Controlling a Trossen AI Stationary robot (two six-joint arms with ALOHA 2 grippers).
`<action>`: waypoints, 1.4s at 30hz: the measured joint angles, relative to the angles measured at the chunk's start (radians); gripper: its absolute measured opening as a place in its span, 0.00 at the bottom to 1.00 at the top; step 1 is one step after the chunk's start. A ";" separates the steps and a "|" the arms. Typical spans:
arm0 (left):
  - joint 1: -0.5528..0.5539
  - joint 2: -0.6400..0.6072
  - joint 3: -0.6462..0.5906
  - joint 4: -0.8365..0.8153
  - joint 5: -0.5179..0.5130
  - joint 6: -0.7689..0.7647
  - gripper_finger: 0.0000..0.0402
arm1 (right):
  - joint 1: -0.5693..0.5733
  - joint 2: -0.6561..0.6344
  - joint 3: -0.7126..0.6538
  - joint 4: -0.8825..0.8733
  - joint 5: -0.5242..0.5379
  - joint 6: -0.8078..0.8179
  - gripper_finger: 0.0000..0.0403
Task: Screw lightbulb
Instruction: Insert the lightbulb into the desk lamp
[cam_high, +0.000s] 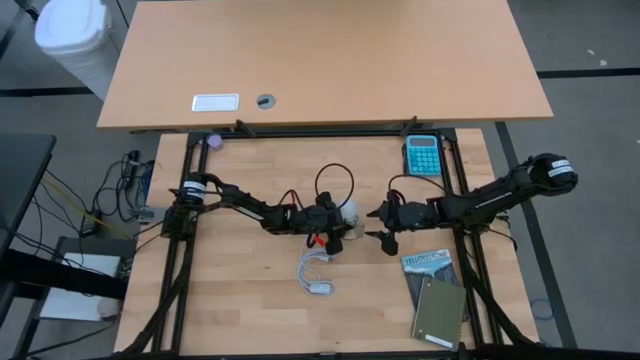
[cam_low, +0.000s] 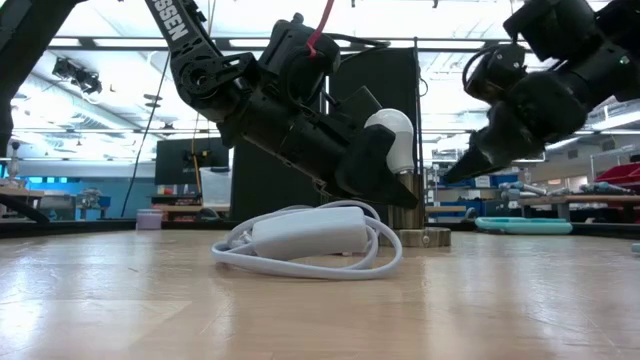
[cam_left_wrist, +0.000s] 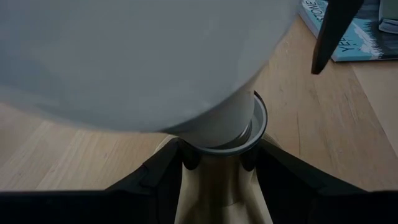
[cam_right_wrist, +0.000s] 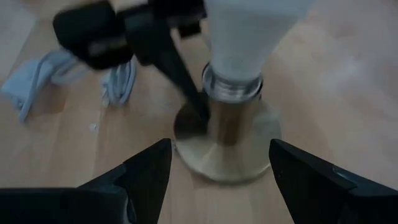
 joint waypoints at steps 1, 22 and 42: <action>0.000 0.000 0.000 0.000 0.000 0.000 0.47 | 0.006 0.000 0.000 0.018 0.021 -0.003 0.67; 0.000 0.000 0.000 0.000 0.000 0.001 0.47 | -0.128 0.270 -0.031 0.559 -0.112 -0.095 0.67; 0.000 0.000 0.000 0.000 0.000 0.001 0.47 | -0.175 0.423 -0.032 0.814 -0.217 -0.117 0.44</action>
